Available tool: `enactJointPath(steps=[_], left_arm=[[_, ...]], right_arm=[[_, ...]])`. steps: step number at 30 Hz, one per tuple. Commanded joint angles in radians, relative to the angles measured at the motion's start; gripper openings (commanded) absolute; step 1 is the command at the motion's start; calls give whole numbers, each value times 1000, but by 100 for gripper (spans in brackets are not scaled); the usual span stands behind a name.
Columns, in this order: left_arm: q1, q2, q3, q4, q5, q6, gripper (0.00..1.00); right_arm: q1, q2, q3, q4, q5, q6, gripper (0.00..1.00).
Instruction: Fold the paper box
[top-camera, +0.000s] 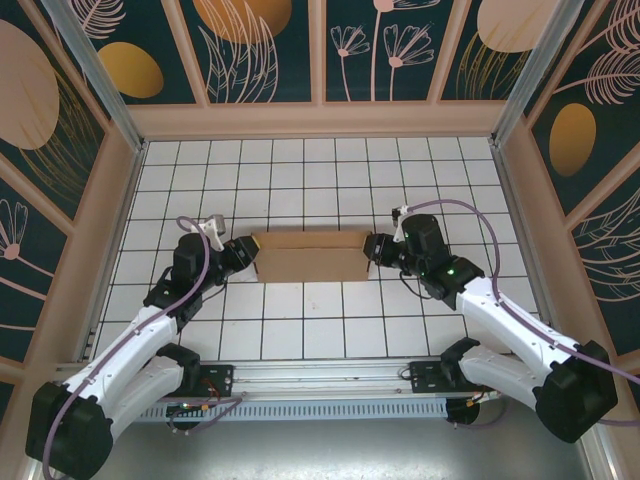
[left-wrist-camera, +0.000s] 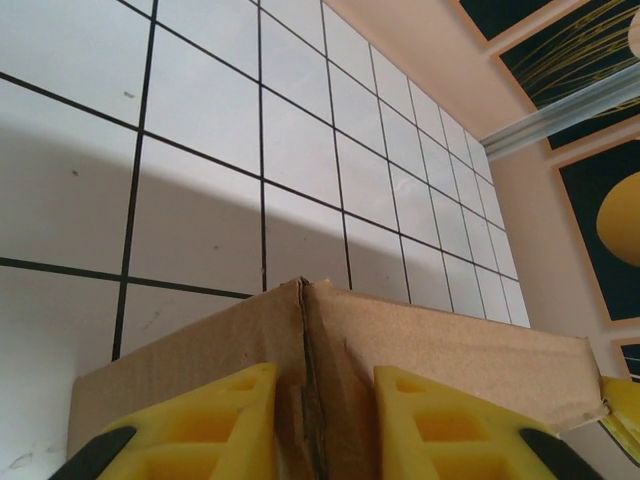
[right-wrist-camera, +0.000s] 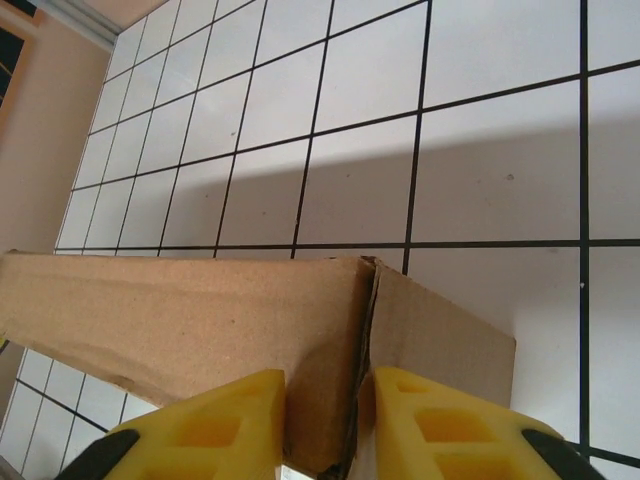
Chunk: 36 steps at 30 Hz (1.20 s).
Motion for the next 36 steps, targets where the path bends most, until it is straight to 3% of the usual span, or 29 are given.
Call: enactJointPath(steps=[1,5,9,17,22,28,32,36], left_arm=[[-20,55,-21,65,242,-70,25],[-20,68,5,207,243,-140,20],[-17,128,91,255,177,-96,18],[3,401,302,342,75,22,16],[5,512,330,442,68,81,14],[4,531,180,530,-32,118,11],[-17,487,112,496,-48,134,10],[-38,422,8,464,-107,126,11]], right_arm=[[9,24,19,-12,-81,-8,26],[-8,49,108,-23,-80,-35,25],[-67,109,207,-21,-91,-74,25],[-170,273,352,111,-126,-193,24],[-198,332,272,289,-160,-230,21],[-198,358,42,539,-136,-236,23],[-166,327,-56,547,-101,-218,24],[-96,245,-160,558,11,-237,25]])
